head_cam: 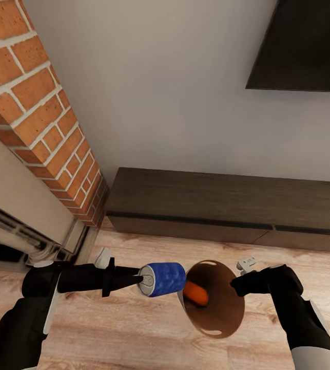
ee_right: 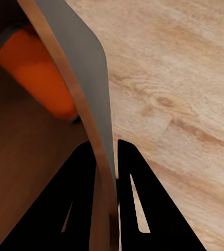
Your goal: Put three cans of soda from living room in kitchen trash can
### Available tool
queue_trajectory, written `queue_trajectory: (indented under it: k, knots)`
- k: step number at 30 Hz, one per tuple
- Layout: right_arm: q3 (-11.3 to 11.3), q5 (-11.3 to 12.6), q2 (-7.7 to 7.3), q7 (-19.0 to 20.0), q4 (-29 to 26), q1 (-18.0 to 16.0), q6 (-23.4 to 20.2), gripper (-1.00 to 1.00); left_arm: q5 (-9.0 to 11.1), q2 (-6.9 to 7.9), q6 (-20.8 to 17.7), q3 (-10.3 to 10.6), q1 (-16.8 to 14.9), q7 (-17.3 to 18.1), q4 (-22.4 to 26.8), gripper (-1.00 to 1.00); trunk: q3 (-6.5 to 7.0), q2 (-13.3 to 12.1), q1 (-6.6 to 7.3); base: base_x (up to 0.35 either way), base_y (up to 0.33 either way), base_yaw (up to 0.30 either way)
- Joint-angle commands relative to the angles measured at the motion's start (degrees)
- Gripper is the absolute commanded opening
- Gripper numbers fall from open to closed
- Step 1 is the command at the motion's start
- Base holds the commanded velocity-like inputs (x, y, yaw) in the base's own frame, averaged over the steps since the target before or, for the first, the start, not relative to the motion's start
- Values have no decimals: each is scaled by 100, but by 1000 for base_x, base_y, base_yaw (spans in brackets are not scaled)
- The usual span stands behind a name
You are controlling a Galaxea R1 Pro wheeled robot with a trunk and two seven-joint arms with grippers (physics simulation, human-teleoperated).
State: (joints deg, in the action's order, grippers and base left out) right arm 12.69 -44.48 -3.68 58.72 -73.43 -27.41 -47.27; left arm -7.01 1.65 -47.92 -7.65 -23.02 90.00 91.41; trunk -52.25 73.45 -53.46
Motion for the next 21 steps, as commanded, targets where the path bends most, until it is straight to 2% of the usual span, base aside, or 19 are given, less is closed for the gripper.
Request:
queue_trajectory:
  k: [1, 5, 12, 18, 21]
  knots:
    - [-6, 89, 3, 26, 0, -1, -70, -100, -1, -75, -8, 2, 0, 0, 0, -100, 0, 0, 0, 0, 0, 0]
    - [-11, 91, 6, -8, 3, -1, -77, -100, -2, -201, -51, 12, -5, 0, 0, -100, 0, 0, 0, 0, 0, 0]
    - [-12, 105, 26, -102, -2, -1, -80, -100, -41, -239, -86, 51, -9, 0, -5, -100, 0, 0, 0, 0, 0, 0]
    - [-12, 106, 58, -113, -12, -1, -87, -100, -52, -248, -85, 500, -9, -357, -26, -100, 0, 0, 0, 0, 0, 0]
    - [-12, 101, 100, -114, -18, -1, -85, -100, -46, -290, -83, 791, -7, -732, -37, -100, 0, 0, 0, 0, 0, 0]
